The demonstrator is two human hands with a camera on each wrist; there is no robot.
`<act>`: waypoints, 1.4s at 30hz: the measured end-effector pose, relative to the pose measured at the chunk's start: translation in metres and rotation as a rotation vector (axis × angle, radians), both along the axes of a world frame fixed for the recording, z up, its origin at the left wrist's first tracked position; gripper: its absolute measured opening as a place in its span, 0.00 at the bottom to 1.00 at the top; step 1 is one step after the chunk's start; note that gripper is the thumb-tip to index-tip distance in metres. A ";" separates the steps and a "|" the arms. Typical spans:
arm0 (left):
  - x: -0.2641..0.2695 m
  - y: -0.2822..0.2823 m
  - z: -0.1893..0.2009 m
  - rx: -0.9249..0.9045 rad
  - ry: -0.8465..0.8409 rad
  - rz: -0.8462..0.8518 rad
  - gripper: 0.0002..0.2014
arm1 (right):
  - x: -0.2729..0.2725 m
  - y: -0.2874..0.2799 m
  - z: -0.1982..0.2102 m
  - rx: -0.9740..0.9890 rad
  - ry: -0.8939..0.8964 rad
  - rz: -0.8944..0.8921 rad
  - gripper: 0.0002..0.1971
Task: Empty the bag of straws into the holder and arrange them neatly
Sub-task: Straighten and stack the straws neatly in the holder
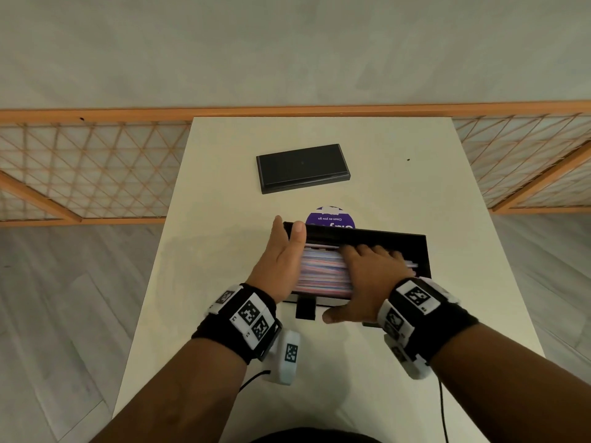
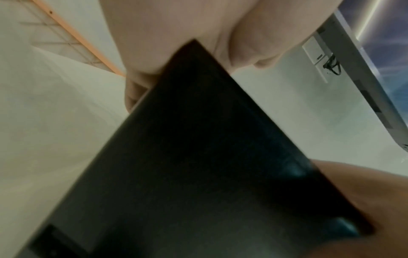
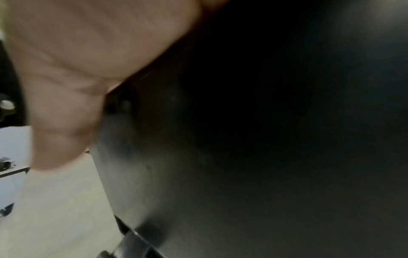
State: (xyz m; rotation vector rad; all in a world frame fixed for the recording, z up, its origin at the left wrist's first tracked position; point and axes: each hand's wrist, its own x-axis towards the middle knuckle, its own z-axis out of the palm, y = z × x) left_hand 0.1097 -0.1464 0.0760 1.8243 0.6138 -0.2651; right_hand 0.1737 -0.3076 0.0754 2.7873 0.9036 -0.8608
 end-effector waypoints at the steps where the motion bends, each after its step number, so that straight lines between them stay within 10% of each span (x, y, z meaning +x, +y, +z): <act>1: 0.000 0.000 0.001 -0.013 0.013 -0.015 0.45 | -0.001 0.003 0.000 0.013 -0.012 0.024 0.54; 8: -0.009 0.010 0.017 0.300 -0.348 0.216 0.29 | 0.002 -0.010 -0.001 -0.021 -0.018 -0.062 0.54; 12: -0.007 0.002 0.022 0.468 -0.473 -0.251 0.24 | 0.000 -0.009 -0.004 0.000 0.033 -0.048 0.51; 16: 0.000 -0.019 0.001 0.815 -0.030 -0.833 0.51 | -0.004 -0.012 -0.004 0.051 0.021 -0.013 0.45; 19: -0.006 -0.028 -0.013 1.016 0.060 -0.860 0.44 | -0.008 -0.018 -0.005 0.050 0.012 -0.002 0.46; 25: -0.024 -0.035 -0.014 1.001 0.143 -0.781 0.42 | -0.019 -0.021 -0.011 -0.005 0.005 -0.049 0.62; 30: -0.018 -0.036 -0.017 0.901 0.189 -0.813 0.53 | -0.021 -0.013 -0.011 0.053 0.048 0.058 0.55; 42: -0.032 -0.035 -0.022 0.924 0.148 -0.791 0.43 | -0.035 -0.010 -0.007 0.015 0.054 0.050 0.49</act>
